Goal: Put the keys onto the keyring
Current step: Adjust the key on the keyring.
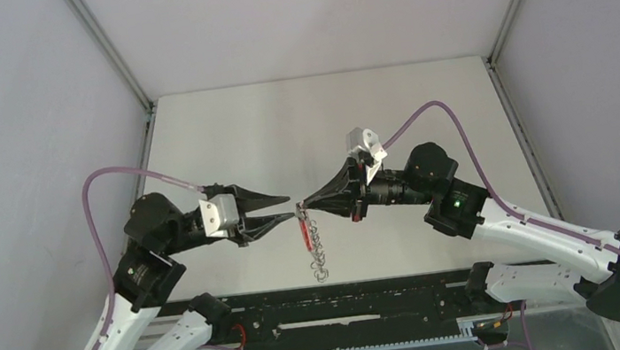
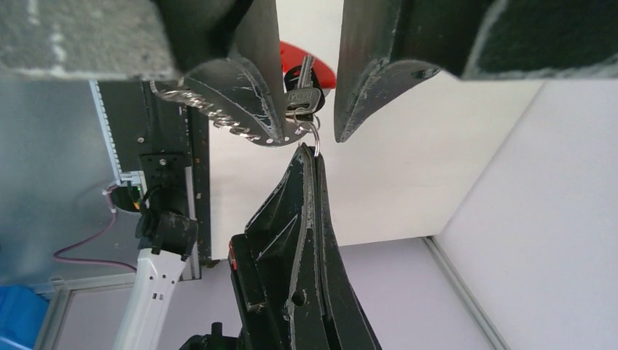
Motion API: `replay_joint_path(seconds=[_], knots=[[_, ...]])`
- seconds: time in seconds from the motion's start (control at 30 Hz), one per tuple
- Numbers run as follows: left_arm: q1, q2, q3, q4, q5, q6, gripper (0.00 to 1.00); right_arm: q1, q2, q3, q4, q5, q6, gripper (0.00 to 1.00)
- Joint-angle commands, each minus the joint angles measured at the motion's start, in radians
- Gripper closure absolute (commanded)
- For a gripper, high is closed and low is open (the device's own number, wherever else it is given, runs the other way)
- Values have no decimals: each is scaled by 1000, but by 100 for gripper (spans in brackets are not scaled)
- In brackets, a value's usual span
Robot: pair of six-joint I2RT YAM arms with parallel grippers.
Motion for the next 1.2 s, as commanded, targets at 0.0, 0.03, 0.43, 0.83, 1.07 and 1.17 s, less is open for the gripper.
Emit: replay_joint_path(seconds=[0.0, 0.03, 0.43, 0.83, 1.07, 1.17], knots=[[11, 44, -13, -5, 76, -66, 62, 7, -15, 9, 66, -27, 2, 100], [11, 54, -6, -19, 98, -70, 59, 8, -15, 9, 67, -31, 2, 100], [13, 91, 18, -50, 123, -71, 56, 9, -10, 9, 67, -62, 3, 100], [14, 82, -6, -18, 124, -81, 78, 17, 2, 22, 45, -63, -10, 100], [13, 79, -7, -33, 61, -74, 100, 15, -8, 29, 5, -65, -30, 100], [13, 81, 3, -57, 53, -65, 100, -12, -19, 58, -74, -98, -58, 95]])
